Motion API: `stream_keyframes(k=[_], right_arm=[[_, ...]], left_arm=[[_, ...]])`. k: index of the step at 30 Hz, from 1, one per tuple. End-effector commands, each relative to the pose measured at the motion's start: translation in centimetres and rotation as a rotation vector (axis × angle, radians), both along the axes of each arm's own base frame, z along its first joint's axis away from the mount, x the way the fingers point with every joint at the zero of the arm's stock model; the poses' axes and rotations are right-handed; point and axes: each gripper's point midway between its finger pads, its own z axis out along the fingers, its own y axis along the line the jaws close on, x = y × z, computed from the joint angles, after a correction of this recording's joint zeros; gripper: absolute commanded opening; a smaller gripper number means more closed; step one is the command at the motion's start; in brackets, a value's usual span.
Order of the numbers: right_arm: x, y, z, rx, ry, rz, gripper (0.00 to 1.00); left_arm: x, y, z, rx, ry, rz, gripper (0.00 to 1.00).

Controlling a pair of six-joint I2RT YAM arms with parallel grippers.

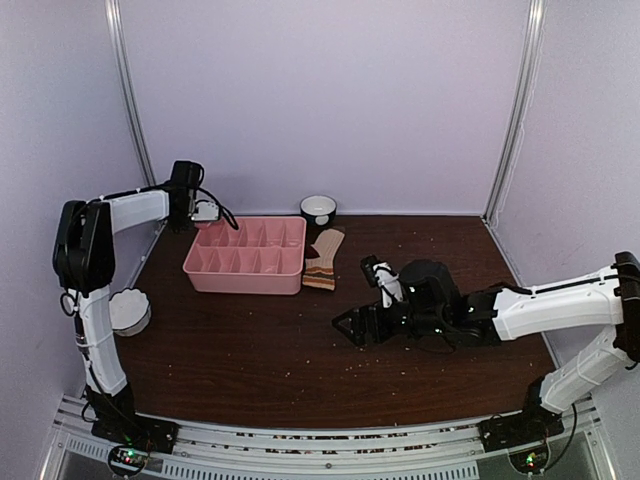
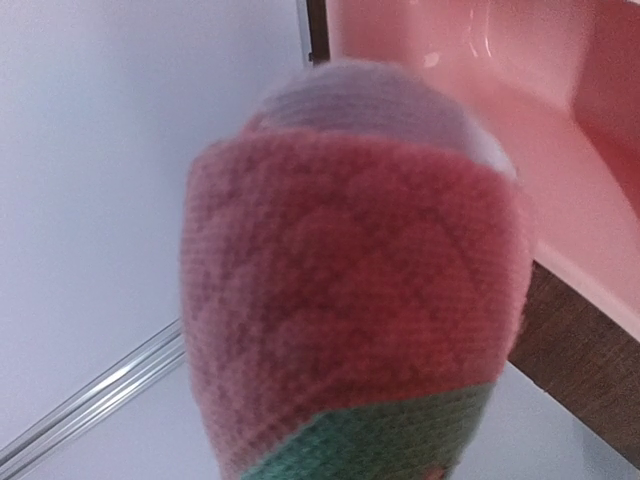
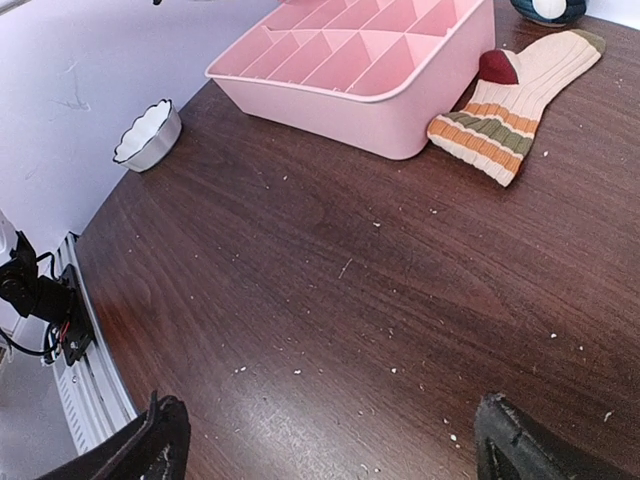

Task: Roll the socks
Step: Pass from the left arm to the right

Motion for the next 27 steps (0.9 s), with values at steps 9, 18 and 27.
stream_keyframes(k=[9, 18, 27], right_arm=[[0.9, -0.5, 2.9, 0.087, -0.076, -0.052, 1.00], [-0.8, 3.1, 13.0, 0.496, -0.074, 0.113, 1.00], [-3.6, 5.5, 16.7, 0.668, 0.040, 0.216, 1.00]], left_arm=[[-10.3, -13.4, 5.7, -0.611, 0.233, -0.257, 0.00], [-26.9, -29.0, 11.5, -1.015, 0.530, -0.611, 0.00], [-28.2, -30.3, 10.6, -0.918, 0.465, -0.675, 0.00]])
